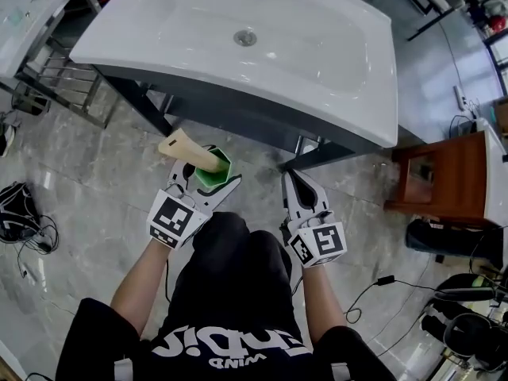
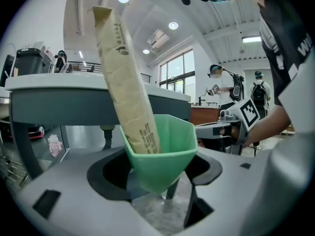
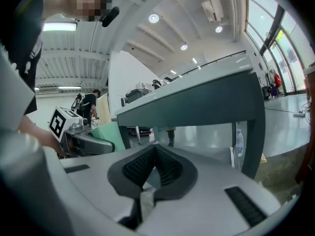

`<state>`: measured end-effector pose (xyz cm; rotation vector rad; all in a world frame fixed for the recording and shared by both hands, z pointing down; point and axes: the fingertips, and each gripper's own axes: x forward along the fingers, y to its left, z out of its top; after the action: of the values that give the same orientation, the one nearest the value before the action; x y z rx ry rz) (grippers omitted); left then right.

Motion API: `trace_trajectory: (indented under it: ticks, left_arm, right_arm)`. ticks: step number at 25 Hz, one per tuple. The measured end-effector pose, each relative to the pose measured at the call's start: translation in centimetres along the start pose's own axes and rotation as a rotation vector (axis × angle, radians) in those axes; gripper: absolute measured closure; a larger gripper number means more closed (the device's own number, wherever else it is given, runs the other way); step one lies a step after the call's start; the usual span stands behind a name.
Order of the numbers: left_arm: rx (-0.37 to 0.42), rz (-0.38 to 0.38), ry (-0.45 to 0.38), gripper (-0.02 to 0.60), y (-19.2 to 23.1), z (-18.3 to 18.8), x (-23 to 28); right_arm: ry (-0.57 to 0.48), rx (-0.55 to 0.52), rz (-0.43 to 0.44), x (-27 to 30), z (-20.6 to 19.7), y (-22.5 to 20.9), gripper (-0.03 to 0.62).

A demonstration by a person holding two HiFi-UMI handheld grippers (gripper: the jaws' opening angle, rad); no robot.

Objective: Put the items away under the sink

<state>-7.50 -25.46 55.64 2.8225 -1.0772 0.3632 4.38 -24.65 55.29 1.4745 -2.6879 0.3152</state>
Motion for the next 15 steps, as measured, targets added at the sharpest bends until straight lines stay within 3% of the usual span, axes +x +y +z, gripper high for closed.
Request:
trace_trajectory:
  ticks: [15]
  left_arm:
    - [0.042,-0.019,-0.079,0.250,0.7,-10.3,5.1]
  right_arm:
    - [-0.092,-0.046,0.009,2.1,-11.7,-2.9,0.576]
